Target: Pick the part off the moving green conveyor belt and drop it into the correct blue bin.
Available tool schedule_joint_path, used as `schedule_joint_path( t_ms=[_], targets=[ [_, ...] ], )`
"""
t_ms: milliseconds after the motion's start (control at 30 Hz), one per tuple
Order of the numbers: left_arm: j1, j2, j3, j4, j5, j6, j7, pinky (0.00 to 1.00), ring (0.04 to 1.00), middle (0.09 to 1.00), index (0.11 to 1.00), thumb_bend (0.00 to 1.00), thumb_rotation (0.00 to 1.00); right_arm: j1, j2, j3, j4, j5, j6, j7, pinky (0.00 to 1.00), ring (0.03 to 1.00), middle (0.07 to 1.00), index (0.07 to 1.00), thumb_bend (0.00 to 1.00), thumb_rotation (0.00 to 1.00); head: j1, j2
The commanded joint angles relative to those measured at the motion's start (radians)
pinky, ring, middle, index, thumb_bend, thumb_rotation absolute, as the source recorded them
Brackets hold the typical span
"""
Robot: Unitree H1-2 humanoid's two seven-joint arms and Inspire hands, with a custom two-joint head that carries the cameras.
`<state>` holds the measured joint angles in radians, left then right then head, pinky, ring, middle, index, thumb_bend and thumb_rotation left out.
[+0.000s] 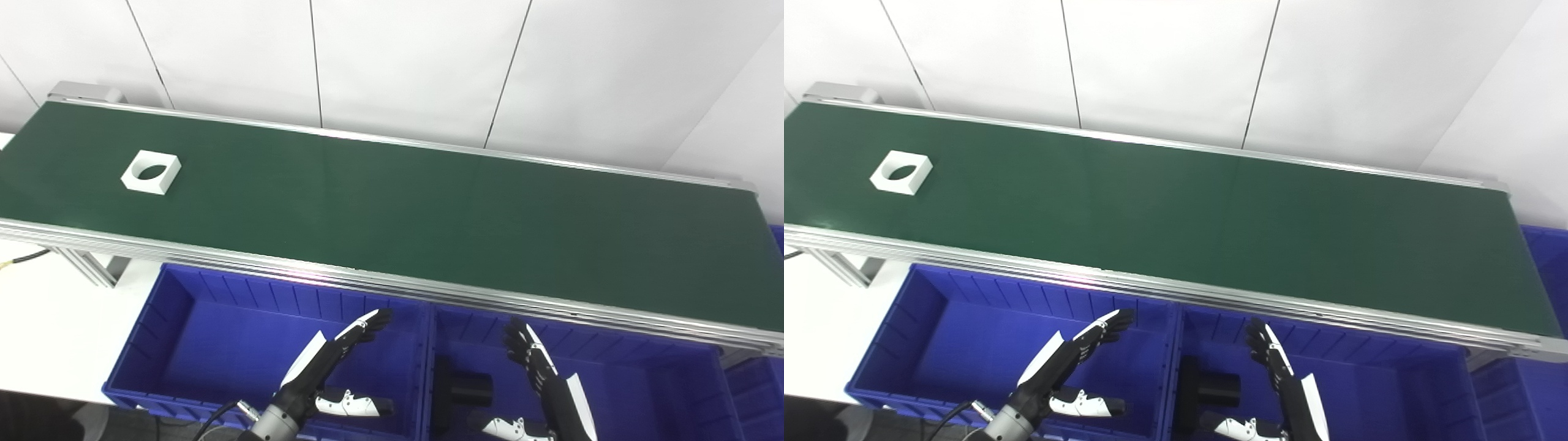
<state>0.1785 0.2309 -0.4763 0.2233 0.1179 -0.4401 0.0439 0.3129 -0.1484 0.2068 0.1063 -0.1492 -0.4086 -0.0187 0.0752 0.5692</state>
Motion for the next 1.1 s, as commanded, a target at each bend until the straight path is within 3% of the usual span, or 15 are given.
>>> schedule_joint_path(
  t_ms=[0,533,900,1067],
  targets=[
    [-0.019,0.006,-0.005,-0.02,0.003,-0.03,0.023,0.88,0.911,0.917,0.908,0.82,0.5,-0.004,0.004,0.001,-0.015,-0.007,-0.059,-0.008,0.86,0.892,0.902,0.942,0.89,0.26,0.0,0.0],
    [-0.027,0.021,-0.02,-0.013,-0.007,-0.03,0.041,0.86,0.893,0.9,0.897,0.82,0.47,-0.021,-0.004,0.045,0.038,-0.02,-0.061,-0.075,0.82,0.873,0.887,0.932,0.92,0.27,-0.004,-0.052],
    [-0.04,0.022,-0.049,-0.024,0.011,-0.03,0.1,0.83,0.875,0.882,0.877,0.86,0.49,-0.033,-0.034,0.074,0.055,-0.012,-0.061,-0.106,0.83,0.877,0.885,0.932,0.91,0.26,0.052,-0.089],
    [-0.05,0.039,-0.053,-0.089,0.026,-0.03,0.118,0.84,0.88,0.886,0.878,0.86,0.51,-0.038,-0.041,0.081,0.06,-0.006,-0.061,-0.115,0.83,0.876,0.891,0.939,0.91,0.27,0.082,-0.096]
  ],
)
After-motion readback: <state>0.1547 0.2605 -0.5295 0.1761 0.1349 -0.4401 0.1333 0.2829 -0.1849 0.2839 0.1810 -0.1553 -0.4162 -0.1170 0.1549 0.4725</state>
